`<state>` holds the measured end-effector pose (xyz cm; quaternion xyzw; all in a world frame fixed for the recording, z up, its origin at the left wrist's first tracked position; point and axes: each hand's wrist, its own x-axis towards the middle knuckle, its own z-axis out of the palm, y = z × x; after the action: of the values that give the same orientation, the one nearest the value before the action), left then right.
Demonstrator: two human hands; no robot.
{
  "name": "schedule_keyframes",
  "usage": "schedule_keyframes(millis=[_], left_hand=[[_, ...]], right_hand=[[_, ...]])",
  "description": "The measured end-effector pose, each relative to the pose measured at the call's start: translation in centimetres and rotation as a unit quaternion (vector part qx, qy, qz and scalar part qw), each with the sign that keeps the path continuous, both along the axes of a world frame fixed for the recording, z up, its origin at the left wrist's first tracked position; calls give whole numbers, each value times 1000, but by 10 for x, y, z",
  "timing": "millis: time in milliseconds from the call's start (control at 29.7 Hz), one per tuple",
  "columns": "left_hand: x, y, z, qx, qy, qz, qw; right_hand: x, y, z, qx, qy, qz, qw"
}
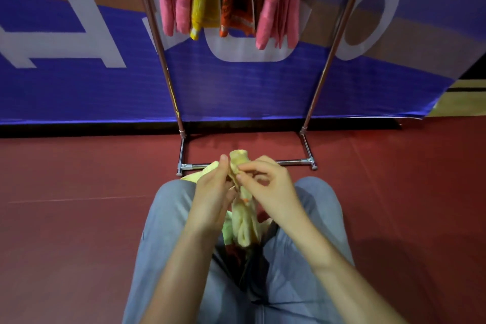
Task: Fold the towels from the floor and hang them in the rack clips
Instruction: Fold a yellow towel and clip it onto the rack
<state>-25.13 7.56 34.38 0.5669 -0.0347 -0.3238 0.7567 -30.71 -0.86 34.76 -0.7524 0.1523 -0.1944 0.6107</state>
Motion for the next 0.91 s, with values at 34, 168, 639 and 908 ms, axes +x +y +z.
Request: schedule_keyframes(millis=[34, 168, 639, 908], left_hand=[[-3, 3, -1, 11, -5, 8, 1000], [-10, 18, -4, 44, -71, 29, 996], [-23, 55, 16, 125, -266, -91, 952], [-14, 64, 23, 157, -353, -83, 919]], right_hand=[[-2, 3, -2, -12, 3, 4, 1000], [-14, 13, -5, -8, 4, 34, 999], [-37, -13, -11, 8, 112, 179, 977], [-24, -58, 3, -126, 343, 316, 876]])
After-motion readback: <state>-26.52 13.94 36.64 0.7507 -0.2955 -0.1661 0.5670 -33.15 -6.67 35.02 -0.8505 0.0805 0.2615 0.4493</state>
